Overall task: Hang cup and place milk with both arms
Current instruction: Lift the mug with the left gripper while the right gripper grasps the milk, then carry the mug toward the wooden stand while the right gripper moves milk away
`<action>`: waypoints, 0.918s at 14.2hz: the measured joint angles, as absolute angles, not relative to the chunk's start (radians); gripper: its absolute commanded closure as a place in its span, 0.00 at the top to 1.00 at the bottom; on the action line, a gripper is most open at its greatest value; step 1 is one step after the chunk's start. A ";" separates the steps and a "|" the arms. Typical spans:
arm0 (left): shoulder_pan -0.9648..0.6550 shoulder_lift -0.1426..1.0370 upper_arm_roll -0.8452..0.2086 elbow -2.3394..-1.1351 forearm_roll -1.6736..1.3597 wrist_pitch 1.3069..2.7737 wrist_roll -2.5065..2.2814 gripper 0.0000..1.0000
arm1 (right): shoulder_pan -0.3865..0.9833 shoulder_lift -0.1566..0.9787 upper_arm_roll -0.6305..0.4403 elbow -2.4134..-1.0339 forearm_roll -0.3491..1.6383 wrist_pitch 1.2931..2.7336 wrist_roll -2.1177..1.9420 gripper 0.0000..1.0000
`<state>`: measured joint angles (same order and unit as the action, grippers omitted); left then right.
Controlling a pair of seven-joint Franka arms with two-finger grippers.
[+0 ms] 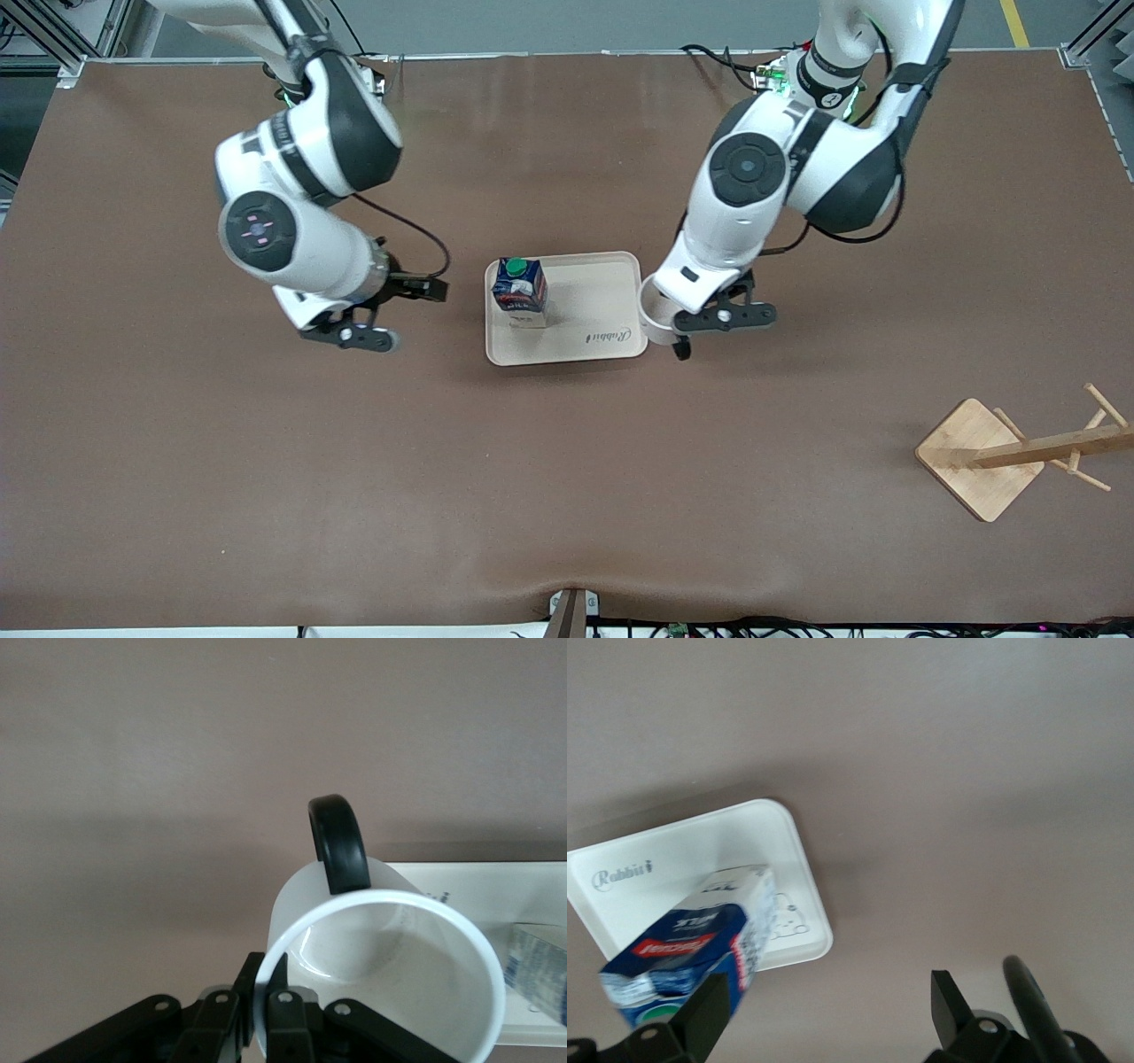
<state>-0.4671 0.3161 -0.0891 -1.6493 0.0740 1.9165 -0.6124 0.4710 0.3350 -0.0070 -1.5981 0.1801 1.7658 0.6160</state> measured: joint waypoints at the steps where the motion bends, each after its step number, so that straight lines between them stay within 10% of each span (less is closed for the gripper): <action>1: -0.444 0.309 -0.089 -1.649 0.074 1.912 -0.577 0.00 | 0.506 0.339 -0.007 -1.605 0.181 1.796 0.666 1.00; 11: -0.205 0.277 -0.086 -1.649 0.105 1.882 -0.284 0.00 | 0.709 0.397 -0.009 -1.712 0.181 2.048 0.920 1.00; 13: -0.165 0.277 -0.087 -1.649 0.155 1.882 -0.252 0.00 | 0.709 0.416 -0.010 -1.713 0.181 2.064 0.924 0.33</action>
